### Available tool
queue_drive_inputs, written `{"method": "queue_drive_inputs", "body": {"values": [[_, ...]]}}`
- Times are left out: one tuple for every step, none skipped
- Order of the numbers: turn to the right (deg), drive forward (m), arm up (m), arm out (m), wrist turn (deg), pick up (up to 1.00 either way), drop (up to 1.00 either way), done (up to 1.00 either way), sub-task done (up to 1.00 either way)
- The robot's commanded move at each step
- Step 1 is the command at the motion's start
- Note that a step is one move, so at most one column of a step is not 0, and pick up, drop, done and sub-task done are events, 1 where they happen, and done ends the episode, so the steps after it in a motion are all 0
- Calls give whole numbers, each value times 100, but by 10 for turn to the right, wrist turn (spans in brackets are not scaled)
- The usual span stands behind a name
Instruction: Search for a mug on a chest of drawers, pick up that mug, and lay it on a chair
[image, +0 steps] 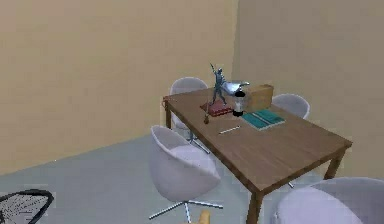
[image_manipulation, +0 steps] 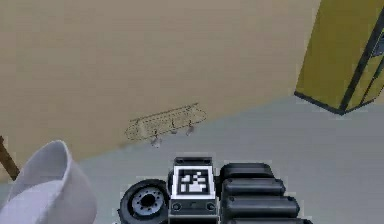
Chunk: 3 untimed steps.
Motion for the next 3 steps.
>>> {"method": "queue_drive_inputs", "body": {"values": [[-450,0,0,0,0,0,0,0,0],[-240,0,0,0,0,0,0,0,0],[-30,0,0,0,0,0,0,0,0]]}}
